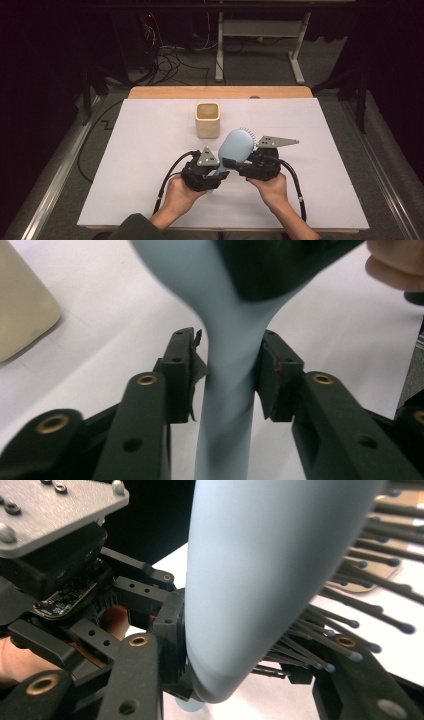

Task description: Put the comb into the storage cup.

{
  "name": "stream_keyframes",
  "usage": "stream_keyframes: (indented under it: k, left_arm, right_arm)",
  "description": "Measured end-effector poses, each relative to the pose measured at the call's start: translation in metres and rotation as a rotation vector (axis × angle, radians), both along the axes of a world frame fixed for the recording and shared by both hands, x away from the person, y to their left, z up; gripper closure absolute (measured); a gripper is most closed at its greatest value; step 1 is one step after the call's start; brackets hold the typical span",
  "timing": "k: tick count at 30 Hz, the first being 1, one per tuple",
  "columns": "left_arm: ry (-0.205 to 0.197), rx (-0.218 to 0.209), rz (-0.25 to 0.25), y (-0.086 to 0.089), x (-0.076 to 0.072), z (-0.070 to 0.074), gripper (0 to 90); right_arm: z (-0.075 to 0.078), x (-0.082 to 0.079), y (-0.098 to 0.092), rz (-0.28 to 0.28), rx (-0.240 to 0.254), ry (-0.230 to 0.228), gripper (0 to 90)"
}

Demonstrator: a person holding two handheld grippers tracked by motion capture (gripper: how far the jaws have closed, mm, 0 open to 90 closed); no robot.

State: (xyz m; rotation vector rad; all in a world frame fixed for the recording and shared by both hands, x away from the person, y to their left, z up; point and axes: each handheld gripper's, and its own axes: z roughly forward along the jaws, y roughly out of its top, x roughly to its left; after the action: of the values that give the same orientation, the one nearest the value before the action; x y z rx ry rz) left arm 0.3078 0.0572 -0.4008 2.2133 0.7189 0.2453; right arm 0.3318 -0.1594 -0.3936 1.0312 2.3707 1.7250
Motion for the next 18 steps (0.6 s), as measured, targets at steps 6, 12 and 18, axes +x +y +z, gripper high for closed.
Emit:
stream_keyframes:
  k: [6, 12, 18]
  left_arm:
    - [0.005, -0.023, 0.019, 0.01, 0.0, 0.001, 47.8]
    - [0.008, -0.054, 0.05, 0.026, 0.001, -0.001, 40.9]
    - [-0.006, -0.085, 0.073, 0.046, 0.001, -0.005, 38.5]
  right_arm:
    - [0.005, 0.003, -0.005, -0.018, -0.016, -0.002, 55.2]
    - [0.009, 0.004, -0.009, -0.033, -0.036, -0.013, 55.1]
    - [0.011, 0.006, -0.012, -0.044, -0.063, -0.01, 55.1]
